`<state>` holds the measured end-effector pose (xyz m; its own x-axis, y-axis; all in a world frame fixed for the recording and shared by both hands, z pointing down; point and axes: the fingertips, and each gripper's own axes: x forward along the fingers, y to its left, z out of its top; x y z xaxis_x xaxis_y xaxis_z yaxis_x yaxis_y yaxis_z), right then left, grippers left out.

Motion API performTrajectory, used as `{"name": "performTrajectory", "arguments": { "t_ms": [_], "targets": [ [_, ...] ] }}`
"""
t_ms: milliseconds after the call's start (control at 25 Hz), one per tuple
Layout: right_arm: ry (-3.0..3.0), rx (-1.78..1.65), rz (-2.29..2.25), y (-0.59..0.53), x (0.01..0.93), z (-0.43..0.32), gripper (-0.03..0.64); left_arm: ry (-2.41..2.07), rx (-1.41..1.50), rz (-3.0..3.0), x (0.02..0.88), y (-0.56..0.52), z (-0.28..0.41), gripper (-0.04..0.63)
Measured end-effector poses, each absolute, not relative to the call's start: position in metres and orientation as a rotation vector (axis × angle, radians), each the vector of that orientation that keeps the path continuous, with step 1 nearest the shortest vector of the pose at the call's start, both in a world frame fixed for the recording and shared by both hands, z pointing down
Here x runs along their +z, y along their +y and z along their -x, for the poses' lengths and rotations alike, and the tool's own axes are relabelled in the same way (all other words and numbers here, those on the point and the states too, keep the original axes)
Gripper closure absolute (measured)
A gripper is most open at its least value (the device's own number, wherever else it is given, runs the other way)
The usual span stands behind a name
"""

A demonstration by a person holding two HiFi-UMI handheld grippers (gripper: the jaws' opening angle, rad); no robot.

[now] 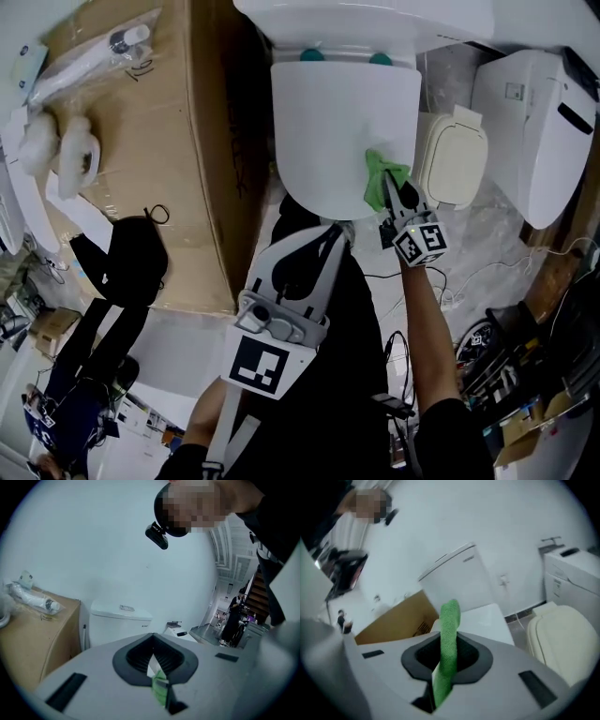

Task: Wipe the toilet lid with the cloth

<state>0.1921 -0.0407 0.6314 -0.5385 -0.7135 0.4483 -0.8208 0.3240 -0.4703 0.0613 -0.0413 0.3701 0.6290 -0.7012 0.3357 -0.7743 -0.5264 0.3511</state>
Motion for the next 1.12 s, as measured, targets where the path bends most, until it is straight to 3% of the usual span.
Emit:
{"name": "performTrajectory", "arguments": {
  "t_ms": [200, 360, 720, 1120],
  "targets": [
    [-2.245, 1.193, -2.103, -0.119, 0.623, -0.305, 0.565, -1.143, 0.21, -2.392, 0.372, -0.063, -0.061, 0.592],
    [-2.086, 1.139, -2.221, -0.168, 0.645, -0.339, 0.565, -1.143, 0.199, -2.397, 0.373, -0.079, -0.061, 0.592],
    [-2.003, 1.238, -1.87, -0.234, 0.727, -0.289, 0.565, -1.106, 0.232, -2.4, 0.391, -0.106, -0.061, 0.592],
    [-2.113, 0.963, -1.51, -0.261, 0.732, -0.235, 0.565, -1.127, 0.233, -2.354, 0.407, -0.112, -0.054, 0.592]
  ]
}}
